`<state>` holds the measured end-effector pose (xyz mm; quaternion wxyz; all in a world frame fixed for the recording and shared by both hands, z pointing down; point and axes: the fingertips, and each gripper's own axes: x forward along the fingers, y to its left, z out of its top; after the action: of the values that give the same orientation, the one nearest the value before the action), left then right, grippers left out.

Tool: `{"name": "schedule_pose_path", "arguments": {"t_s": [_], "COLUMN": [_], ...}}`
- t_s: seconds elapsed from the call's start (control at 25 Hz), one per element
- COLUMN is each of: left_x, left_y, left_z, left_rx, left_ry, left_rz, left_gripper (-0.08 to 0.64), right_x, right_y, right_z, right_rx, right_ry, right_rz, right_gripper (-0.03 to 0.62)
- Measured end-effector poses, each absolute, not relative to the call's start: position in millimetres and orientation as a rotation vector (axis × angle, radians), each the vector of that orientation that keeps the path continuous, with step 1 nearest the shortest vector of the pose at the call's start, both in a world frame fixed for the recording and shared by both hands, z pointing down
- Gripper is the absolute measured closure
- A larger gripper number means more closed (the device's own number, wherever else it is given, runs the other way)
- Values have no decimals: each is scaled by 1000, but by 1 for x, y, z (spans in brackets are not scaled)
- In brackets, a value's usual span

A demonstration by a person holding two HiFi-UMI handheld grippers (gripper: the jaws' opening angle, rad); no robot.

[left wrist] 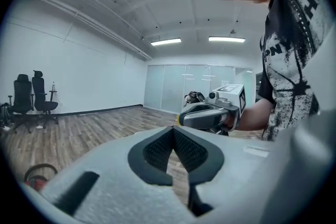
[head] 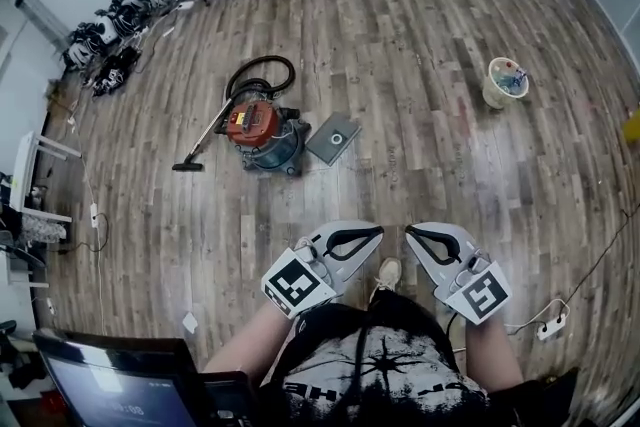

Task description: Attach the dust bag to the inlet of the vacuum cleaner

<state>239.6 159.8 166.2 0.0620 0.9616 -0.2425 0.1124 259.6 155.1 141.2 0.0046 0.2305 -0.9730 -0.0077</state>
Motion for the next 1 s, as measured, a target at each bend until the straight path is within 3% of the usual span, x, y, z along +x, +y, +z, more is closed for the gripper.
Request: {"name": "schedule_pose_path", "arguments": {"t_s": [0.4, 1.0], "left_x": [277, 243], "left_y": [125, 12], "left_z": [163, 178], "left_rx": [2868, 2891], "left_ry": [-769, -798], "left_rz": [339, 244], "left_gripper": [558, 559], "right_x": [295, 259], "right_y": [119, 4], "right_z": [141, 143], "right_rx": [686, 639], "right_ry": [-3065, -3033], "right_rz": [-25, -55], "right_gripper": [588, 588]}}
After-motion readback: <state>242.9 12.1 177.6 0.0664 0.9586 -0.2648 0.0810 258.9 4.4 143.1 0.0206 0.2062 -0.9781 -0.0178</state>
